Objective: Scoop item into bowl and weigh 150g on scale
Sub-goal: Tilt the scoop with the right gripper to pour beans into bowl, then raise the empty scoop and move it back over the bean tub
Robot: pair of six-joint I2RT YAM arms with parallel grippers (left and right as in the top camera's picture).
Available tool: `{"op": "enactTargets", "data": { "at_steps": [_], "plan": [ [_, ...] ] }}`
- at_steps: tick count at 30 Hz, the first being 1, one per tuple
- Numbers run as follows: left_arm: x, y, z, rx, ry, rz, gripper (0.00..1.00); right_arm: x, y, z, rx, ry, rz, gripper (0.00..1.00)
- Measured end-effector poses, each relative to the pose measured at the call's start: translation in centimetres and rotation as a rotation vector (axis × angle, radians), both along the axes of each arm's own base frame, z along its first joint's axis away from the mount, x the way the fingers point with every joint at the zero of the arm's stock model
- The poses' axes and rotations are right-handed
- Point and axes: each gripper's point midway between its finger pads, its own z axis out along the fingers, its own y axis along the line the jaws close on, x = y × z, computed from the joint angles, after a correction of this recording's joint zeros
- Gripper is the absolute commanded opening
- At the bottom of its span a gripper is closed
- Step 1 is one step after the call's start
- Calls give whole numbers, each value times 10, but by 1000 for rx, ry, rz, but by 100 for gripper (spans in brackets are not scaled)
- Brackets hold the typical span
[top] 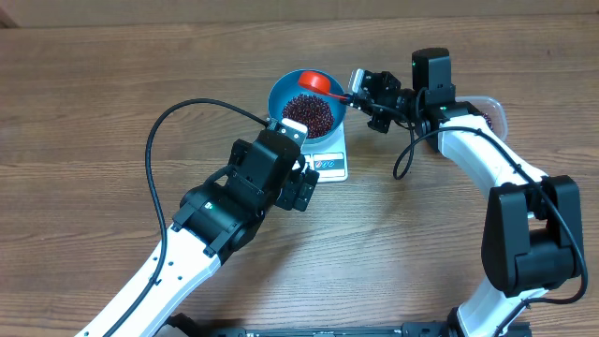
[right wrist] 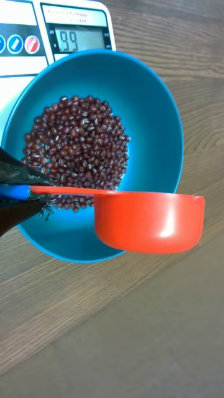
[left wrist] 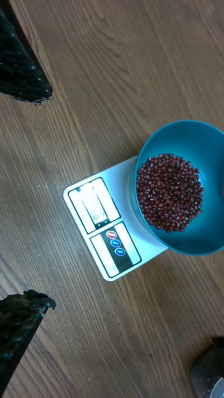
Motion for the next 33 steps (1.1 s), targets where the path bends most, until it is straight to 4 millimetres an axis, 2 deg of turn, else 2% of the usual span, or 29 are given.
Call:
{"op": "enactTargets", "data": {
  "at_steps": [8, 12, 15, 18, 21, 24, 27, 33],
  "plan": [
    [0, 0, 0, 0, 0, 1, 100, 13, -16, -2, 33, 152, -221, 4],
    [0, 0, 0, 0, 0, 1, 100, 11, -41, 36, 72, 188, -386, 4],
    [0, 0, 0, 0, 0, 1, 100, 3, -71, 74, 111, 192, -524, 4],
    [0, 0, 0, 0, 0, 1, 99, -13, -103, 87, 124, 252, -644, 4],
    [0, 0, 0, 0, 0, 1, 99, -31, -143, 89, 126, 334, -781, 4],
    [0, 0, 0, 0, 0, 1, 100, -54, -184, 70, 101, 465, -923, 4],
    [0, 0, 0, 1, 0, 1, 100, -73, -208, 53, 78, 572, -1008, 4],
    [0, 0, 0, 0, 0, 1, 100, -91, -243, 42, 76, 656, -1123, 4]
  ]
}}
